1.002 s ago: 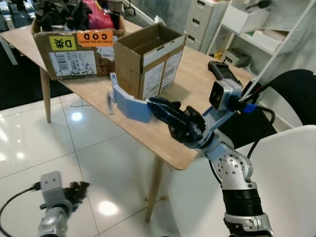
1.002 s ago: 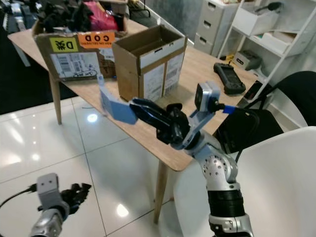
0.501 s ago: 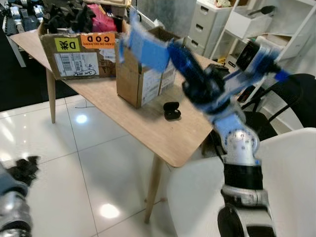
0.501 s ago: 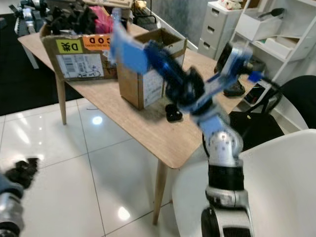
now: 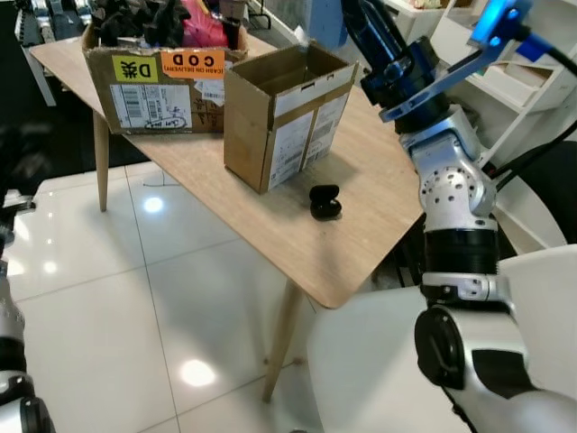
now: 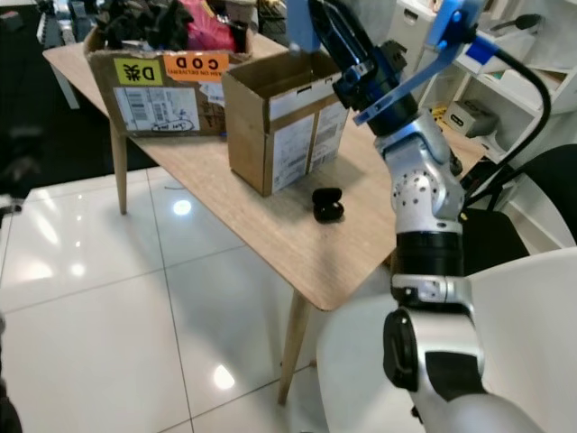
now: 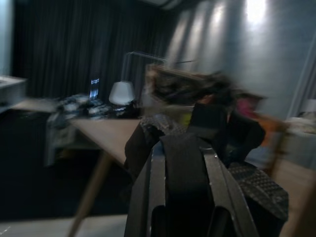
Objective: Picking trash to rubbish bin
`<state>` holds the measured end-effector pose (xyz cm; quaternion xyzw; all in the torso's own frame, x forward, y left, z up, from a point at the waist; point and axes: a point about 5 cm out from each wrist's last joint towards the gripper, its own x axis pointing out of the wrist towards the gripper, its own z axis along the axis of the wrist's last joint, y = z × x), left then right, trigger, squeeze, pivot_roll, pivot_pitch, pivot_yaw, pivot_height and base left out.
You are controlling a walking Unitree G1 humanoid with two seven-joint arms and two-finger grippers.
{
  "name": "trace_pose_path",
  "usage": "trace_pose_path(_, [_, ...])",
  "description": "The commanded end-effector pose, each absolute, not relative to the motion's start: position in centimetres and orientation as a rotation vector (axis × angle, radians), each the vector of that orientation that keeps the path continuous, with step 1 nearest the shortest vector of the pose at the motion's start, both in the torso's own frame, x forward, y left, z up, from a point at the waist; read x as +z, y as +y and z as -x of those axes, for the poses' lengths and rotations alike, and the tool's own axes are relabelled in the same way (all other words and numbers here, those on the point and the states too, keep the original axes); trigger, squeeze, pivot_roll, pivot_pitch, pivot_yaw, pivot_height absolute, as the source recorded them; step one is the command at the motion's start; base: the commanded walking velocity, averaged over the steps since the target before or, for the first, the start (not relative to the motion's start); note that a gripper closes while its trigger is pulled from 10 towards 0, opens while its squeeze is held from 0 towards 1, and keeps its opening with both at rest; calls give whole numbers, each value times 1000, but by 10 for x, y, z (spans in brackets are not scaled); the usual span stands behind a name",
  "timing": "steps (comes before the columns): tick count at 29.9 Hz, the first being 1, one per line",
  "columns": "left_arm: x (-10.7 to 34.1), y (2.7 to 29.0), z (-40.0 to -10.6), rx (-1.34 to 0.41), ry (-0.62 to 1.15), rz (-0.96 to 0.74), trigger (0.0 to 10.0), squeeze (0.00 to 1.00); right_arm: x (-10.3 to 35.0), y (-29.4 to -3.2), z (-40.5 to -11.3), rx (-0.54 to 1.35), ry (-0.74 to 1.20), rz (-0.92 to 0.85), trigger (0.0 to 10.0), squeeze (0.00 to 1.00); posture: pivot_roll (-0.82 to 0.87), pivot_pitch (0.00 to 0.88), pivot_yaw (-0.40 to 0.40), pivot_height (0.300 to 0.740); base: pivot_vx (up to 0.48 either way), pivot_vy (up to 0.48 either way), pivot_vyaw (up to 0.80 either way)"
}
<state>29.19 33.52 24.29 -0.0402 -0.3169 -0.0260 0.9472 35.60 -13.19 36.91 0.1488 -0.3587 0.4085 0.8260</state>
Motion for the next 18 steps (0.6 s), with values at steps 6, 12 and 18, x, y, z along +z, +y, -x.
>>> trace_pose_path(6, [272,301,-283,-344,-692,70,10000,0,373,-127,-373,771,-718,-68,10000,0,78,173,-90,740,0,0,0])
trace_pose_path(12, [289,282,-284,-426,-727,67,10000,0,364,-117,-381,780,-667,10,10000,0,86,180,-92,740,0,0,0])
trace_pose_path(18, [296,265,-287,-459,-738,103,10000,0,359,-111,-385,784,-643,50,10000,0,94,190,-85,740,0,0,0])
